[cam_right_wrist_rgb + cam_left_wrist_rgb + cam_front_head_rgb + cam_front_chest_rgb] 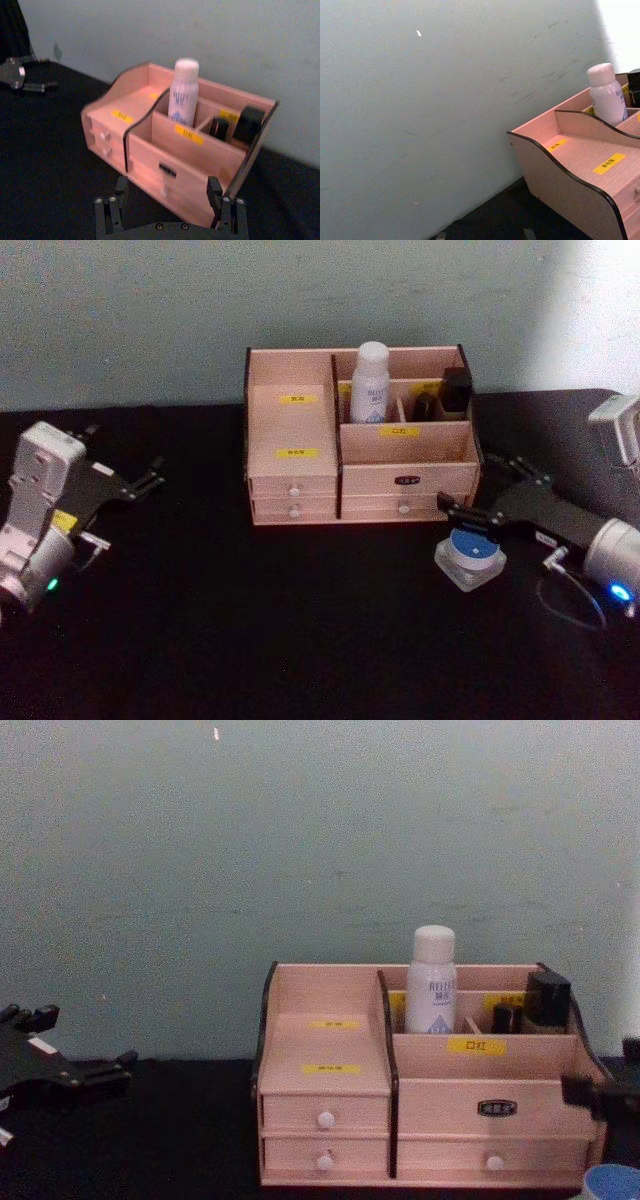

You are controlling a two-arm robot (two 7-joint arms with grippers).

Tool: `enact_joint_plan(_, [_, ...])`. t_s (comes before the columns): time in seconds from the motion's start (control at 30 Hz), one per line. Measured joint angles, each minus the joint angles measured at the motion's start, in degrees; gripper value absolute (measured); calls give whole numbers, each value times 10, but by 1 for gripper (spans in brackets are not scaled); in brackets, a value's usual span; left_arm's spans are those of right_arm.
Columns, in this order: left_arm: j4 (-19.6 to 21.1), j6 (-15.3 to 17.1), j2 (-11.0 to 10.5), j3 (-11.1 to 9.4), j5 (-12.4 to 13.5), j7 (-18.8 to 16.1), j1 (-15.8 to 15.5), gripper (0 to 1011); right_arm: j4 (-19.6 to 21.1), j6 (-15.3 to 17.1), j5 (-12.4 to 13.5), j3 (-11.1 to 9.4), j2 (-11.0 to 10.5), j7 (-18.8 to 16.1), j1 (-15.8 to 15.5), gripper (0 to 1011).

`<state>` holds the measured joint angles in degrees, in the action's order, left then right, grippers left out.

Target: Pick up the facial cleanser and watermelon frost from the table and place them into the tiered storage box.

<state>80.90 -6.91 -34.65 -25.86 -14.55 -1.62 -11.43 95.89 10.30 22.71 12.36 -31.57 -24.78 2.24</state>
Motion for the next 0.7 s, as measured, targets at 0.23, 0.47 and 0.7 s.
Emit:
enact_joint_plan(0.23, [0,0,0,0,0,0,0,1001,13,46,21,-3,-18,13,-23,1003])
enact_joint_plan(0.47, [0,0,0,0,0,0,0,1001,2,76,36,5,-20,31,-24,1002])
enact_joint_plan(0.7, [0,0,0,0,0,0,0,1001,-9,85,39,14,-23,40,-20,1002])
